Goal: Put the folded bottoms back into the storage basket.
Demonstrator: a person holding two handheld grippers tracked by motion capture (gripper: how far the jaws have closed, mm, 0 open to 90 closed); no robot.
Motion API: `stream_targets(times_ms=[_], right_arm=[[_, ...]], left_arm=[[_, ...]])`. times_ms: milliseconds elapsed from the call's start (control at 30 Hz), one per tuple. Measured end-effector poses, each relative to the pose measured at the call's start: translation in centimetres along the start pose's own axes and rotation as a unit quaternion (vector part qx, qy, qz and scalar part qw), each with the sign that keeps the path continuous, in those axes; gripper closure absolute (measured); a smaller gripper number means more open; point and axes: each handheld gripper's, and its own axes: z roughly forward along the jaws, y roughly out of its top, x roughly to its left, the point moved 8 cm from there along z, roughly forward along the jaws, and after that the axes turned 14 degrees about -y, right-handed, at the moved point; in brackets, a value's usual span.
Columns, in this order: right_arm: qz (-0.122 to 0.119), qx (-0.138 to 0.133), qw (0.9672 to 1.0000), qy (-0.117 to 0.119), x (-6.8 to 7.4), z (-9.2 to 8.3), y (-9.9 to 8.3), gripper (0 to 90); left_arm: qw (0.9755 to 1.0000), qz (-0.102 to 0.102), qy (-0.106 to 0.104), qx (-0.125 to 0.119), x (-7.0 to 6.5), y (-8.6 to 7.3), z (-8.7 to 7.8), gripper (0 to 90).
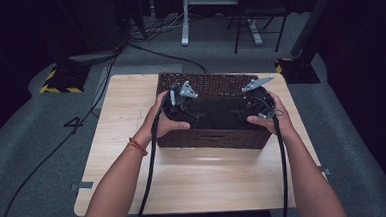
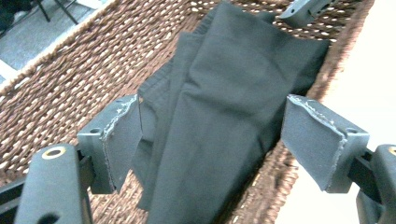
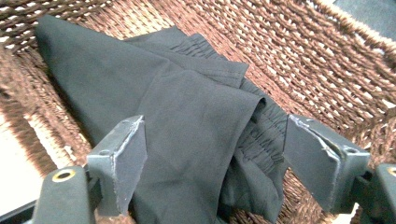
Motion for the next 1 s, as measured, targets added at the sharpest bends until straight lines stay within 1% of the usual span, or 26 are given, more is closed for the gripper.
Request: stream_targets(times_ms=[133, 200, 400, 533, 567, 600, 667, 700, 767, 900, 967, 1000], right_arm=[[-0.003, -0.011, 0.9999, -0.001, 0.1, -1.0, -0.3, 22.7], [-0.005, -0.016, 0.9998, -0.005, 0.0, -1.5, -0.6, 22.7], [-0.007, -0.035, 0.9993, -0.01, -0.1, -3.3, -1.4, 23.0], [-0.009, -0.046, 0.9988, -0.015, -0.1, -4.2, -2.1, 23.1], [-0.009, -0.046, 0.9988, -0.015, -0.1, -4.2, -2.1, 23.1], [-0.012, -0.051, 0.9985, -0.017, 0.0, -4.7, -2.6, 23.7], [-0.013, -0.054, 0.9983, -0.02, 0.1, -5.0, -2.9, 24.2], [-0.016, -0.058, 0.9979, -0.025, 0.1, -5.2, -3.0, 25.0], [-0.017, -0.063, 0.9974, -0.028, 0.2, -5.6, -3.4, 25.1], [-0.018, -0.068, 0.997, -0.031, 0.4, -6.3, -4.2, 24.9], [-0.017, -0.07, 0.9969, -0.031, 0.5, -6.6, -4.5, 24.9], [-0.016, -0.071, 0.9969, -0.03, 0.5, -6.7, -4.7, 24.9]], left_arm=[[0.9999, 0.012, -0.006, -0.007, -1.0, -0.2, -0.3, 20.5], [0.9998, 0.016, -0.003, -0.011, -1.3, -0.4, -0.5, 20.5], [0.9995, 0.025, -0.003, -0.02, -2.4, -1.2, -1.2, 19.6], [0.9993, 0.031, 0.006, -0.022, -3.0, -1.8, -1.6, 18.9], [0.9993, 0.031, 0.006, -0.022, -3.0, -1.8, -1.6, 18.5], [0.9991, 0.035, 0.011, -0.023, -3.5, -2.1, -1.8, 18.4], [0.9988, 0.039, 0.014, -0.025, -3.8, -2.4, -2.0, 18.1], [0.9988, 0.04, 0.013, -0.026, -4.1, -2.6, -2.1, 17.7], [0.9985, 0.046, 0.018, -0.023, -4.5, -3.0, -2.4, 17.6], [0.9984, 0.048, 0.019, -0.021, -5.5, -3.8, -2.8, 17.7], [0.9982, 0.054, 0.023, -0.016, -5.9, -4.3, -3.0, 17.6], [0.9981, 0.053, 0.027, -0.014, -6.1, -4.6, -3.2, 17.4]])
